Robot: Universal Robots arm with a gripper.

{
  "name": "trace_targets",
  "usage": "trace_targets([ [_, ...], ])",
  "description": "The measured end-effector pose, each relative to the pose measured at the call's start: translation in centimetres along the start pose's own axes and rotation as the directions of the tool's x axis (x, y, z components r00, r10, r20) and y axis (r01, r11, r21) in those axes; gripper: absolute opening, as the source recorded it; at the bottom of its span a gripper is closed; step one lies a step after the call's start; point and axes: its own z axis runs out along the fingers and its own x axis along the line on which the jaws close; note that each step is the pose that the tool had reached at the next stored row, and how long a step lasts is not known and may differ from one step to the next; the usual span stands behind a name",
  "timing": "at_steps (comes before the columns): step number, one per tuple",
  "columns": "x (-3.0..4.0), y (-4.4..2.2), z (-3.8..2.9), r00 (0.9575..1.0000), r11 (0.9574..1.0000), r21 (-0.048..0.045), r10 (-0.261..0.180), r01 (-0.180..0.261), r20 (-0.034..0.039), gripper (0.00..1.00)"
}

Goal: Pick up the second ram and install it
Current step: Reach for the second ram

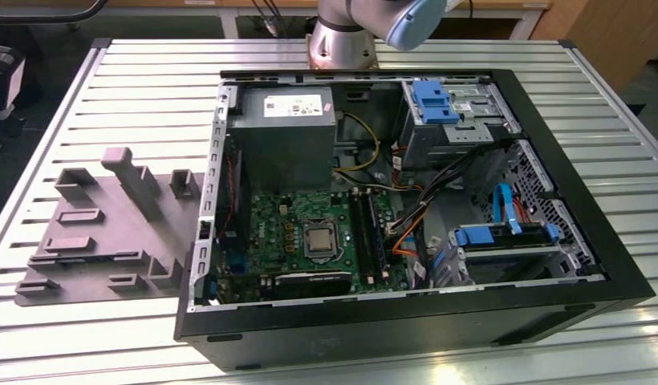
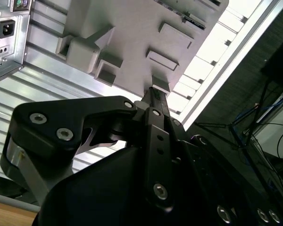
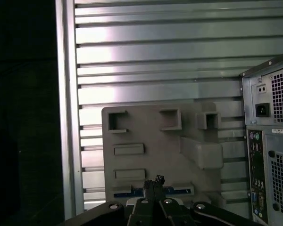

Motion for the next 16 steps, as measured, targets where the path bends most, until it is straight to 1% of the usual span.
trace_targets([
  [16,1.09,-0.35,0.23,1.0000,1.0000,-0.0001,0.000,0.000,0.0001,0.11],
])
